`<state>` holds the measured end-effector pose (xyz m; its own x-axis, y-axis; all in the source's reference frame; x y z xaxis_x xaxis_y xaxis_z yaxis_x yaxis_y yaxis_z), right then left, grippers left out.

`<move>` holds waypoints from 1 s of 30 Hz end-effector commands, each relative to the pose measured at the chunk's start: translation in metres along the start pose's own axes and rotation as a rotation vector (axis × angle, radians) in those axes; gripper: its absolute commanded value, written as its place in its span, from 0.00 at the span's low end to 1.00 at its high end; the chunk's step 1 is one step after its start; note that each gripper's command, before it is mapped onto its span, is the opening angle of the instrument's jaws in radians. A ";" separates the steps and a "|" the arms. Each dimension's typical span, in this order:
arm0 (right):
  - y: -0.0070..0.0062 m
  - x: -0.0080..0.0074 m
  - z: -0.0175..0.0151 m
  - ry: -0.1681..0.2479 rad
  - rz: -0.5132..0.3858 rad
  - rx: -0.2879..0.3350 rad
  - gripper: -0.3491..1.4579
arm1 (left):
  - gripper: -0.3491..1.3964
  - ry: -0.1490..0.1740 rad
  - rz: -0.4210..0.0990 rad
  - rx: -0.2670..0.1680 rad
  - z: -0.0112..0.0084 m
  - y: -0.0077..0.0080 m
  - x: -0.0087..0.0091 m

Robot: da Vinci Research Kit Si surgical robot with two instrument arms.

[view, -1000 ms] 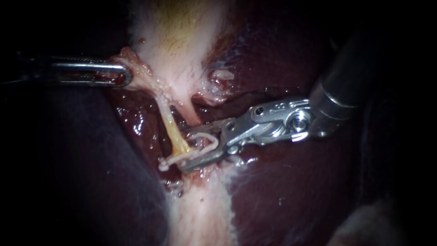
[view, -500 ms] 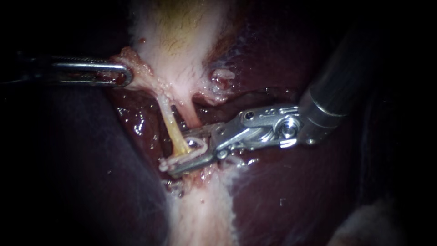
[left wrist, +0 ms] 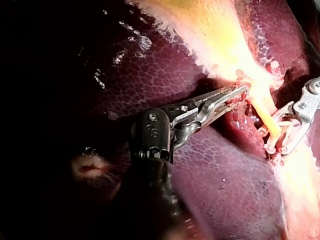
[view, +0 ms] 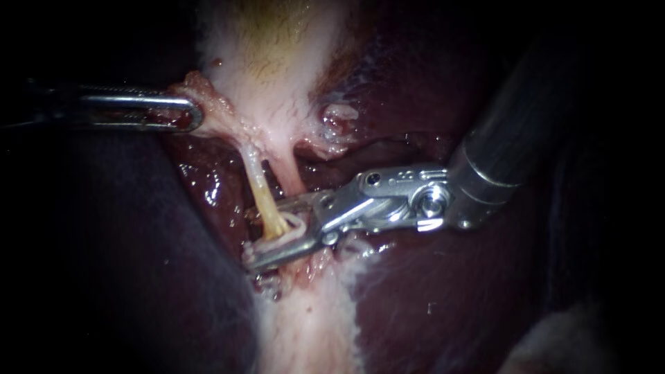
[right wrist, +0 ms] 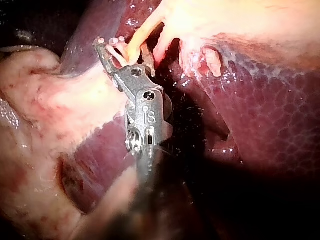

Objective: Clipping second clip left tube

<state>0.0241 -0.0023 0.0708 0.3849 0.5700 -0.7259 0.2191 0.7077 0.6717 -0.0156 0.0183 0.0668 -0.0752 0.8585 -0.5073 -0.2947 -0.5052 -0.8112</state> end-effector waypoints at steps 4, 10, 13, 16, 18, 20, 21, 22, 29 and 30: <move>-0.0010 0.0005 0.0001 0.019 0.000 0.022 0.47 | 0.00 0.000 0.000 0.000 0.0000 0.0000 0.0000; -0.0033 0.0012 0.0008 0.030 0.005 0.093 0.47 | 0.00 0.000 0.000 0.000 0.0000 0.0000 0.0000; -0.0045 0.0016 0.0012 0.035 -0.008 0.131 0.46 | 0.00 0.000 0.000 0.000 0.0000 0.0000 0.0000; -0.0055 0.0021 0.0015 0.038 -0.012 0.167 0.45 | 0.00 0.000 0.000 -0.001 0.0000 -0.0001 0.0000; -0.0059 0.0024 0.0016 0.035 -0.019 0.190 0.45 | 0.00 0.000 0.000 -0.001 0.0000 -0.0001 0.0000; -0.0060 0.0027 0.0016 0.035 -0.024 0.212 0.44 | 0.00 0.000 0.000 0.000 0.0000 -0.0001 0.0000; -0.0061 0.0028 0.0016 0.035 -0.026 0.214 0.44 | 0.00 0.000 0.000 0.000 0.0000 -0.0001 0.0000; -0.0061 0.0028 0.0016 0.036 -0.027 0.211 0.44 | 0.00 0.000 0.000 0.000 0.0000 -0.0001 0.0000; -0.0059 0.0029 0.0012 0.037 -0.021 0.213 0.40 | 0.00 0.000 0.000 -0.001 0.0000 -0.0001 0.0000; -0.0058 0.0030 0.0011 0.039 -0.020 0.207 0.39 | 0.00 0.000 0.000 -0.001 0.0000 -0.0001 0.0000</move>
<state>0.0249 -0.0051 0.0649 0.3457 0.5750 -0.7415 0.4095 0.6186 0.6706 -0.0156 0.0183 0.0669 -0.0756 0.8582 -0.5077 -0.2947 -0.5057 -0.8108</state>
